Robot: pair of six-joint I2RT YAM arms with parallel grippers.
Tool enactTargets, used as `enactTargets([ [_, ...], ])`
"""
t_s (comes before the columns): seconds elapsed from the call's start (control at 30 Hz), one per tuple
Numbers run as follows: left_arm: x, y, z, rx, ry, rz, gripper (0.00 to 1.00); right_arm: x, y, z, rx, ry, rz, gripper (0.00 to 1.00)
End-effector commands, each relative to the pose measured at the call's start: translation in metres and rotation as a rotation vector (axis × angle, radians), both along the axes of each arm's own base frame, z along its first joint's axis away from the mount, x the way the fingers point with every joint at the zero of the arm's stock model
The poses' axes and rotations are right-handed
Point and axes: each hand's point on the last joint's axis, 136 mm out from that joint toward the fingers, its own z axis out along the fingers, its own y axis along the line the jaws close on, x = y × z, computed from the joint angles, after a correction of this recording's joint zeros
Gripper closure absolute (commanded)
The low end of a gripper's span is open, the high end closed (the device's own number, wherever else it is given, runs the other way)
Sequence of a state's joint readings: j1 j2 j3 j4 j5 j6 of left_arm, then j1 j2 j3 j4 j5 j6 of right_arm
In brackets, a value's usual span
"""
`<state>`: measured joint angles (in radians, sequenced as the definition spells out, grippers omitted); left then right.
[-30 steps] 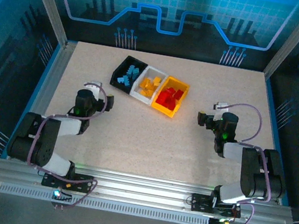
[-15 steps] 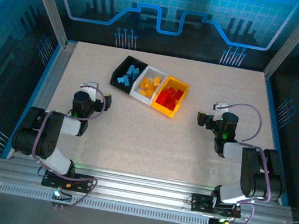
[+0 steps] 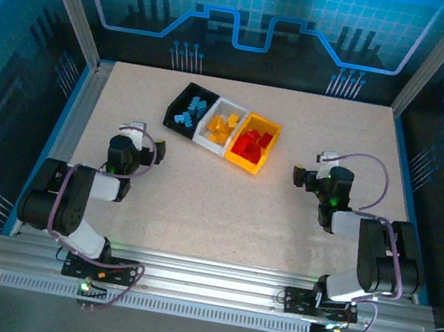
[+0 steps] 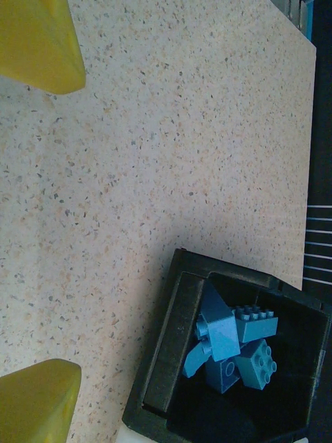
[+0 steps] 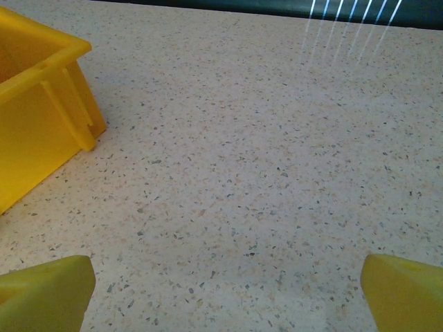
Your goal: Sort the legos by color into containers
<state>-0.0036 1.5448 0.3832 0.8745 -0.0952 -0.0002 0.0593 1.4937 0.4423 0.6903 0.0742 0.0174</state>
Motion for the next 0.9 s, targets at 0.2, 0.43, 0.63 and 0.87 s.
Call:
enactTargets([
  [0.2,0.0033,-0.0016,0.0084,-0.012,-0.039,-0.013,0.01,0.0042,-0.0015,0.0076,-0.011,-0.04,0.003,0.0],
  [0.43,0.0031,-0.0012,0.0081,-0.012,-0.038,-0.012,0.01,0.0044,-0.002,0.0076,-0.01,-0.04,0.001,0.0],
  [0.63,0.003,-0.0013,0.0079,-0.011,-0.038,-0.012,0.01,0.0042,0.0066,0.0071,-0.008,-0.04,0.051,0.0],
  [0.87,0.0032,-0.0015,0.0081,-0.011,-0.038,-0.013,0.01,0.0033,0.0057,0.006,-0.008,-0.039,0.049,0.0],
])
